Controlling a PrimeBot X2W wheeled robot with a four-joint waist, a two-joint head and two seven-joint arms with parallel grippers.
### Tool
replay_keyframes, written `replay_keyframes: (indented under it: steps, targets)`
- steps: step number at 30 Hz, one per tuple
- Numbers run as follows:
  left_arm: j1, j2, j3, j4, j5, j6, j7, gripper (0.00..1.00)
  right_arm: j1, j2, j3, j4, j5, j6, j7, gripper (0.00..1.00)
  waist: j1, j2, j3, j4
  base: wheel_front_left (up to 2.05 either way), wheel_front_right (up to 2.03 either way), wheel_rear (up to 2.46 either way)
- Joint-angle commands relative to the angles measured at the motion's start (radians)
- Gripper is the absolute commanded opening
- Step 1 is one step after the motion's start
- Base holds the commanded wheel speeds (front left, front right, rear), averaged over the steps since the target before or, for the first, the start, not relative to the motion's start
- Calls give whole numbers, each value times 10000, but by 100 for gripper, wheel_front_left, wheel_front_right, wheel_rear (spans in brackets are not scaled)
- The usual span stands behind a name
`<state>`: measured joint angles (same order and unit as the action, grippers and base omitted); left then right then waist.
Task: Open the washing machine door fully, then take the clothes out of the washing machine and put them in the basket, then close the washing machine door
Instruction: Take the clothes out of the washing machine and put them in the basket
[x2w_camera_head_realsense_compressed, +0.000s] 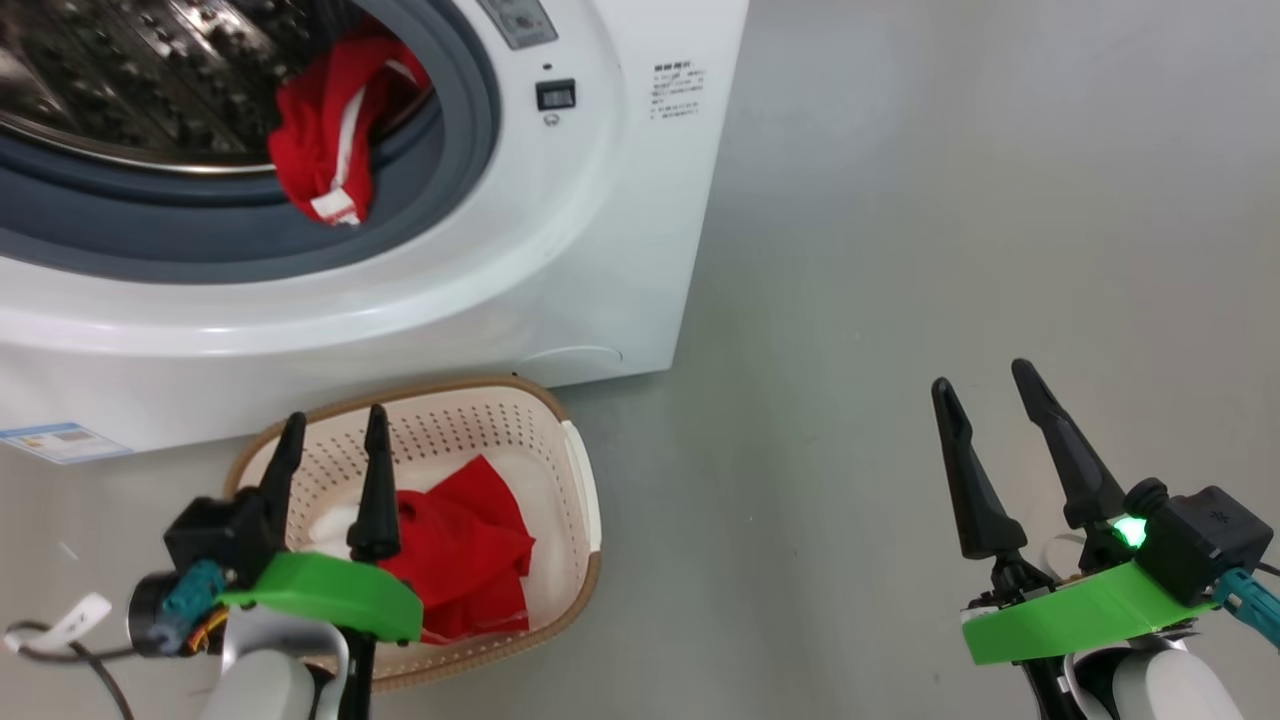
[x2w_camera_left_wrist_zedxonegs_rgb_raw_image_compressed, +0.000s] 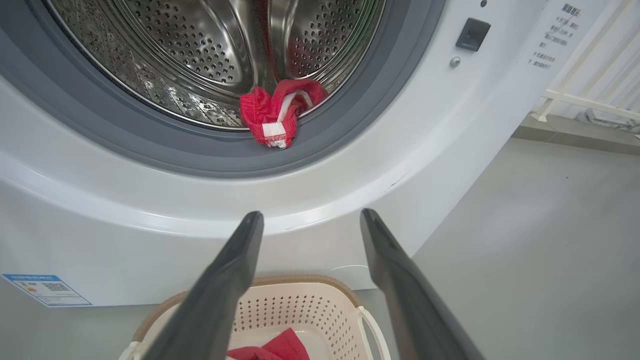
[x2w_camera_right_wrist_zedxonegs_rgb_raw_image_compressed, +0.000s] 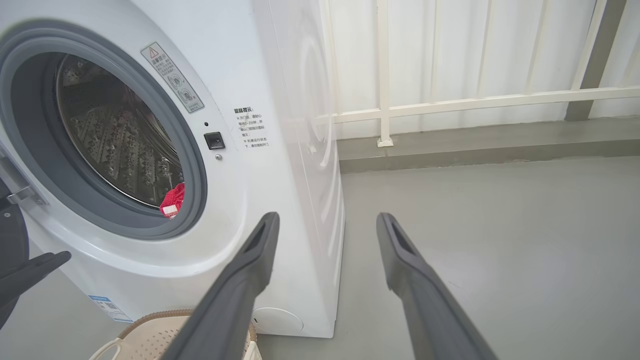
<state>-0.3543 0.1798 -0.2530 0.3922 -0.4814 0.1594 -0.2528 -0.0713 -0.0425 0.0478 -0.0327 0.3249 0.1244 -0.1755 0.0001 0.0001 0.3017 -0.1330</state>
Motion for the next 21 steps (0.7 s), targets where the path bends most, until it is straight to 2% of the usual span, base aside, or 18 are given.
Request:
replay_keyframes:
  steps: [1,10,21]
  targets:
    - [225,312,370,-603,177,173,-88,100,98,-77,181,-309,31,63,10,100,-1,-1,-306,164,0,0,0]
    - [1545,735,408,-2607,672,695,-88,100,634,-77,-144,-626,-317,63,-54,100,-1,-1,-981,258,0,0,0]
    - [2617,1057,355,-4299,1036,1285,213,100,1131,-77,-356,-1037,-834,63,-129,100,-1,-1,-1459,369,0,0,0]
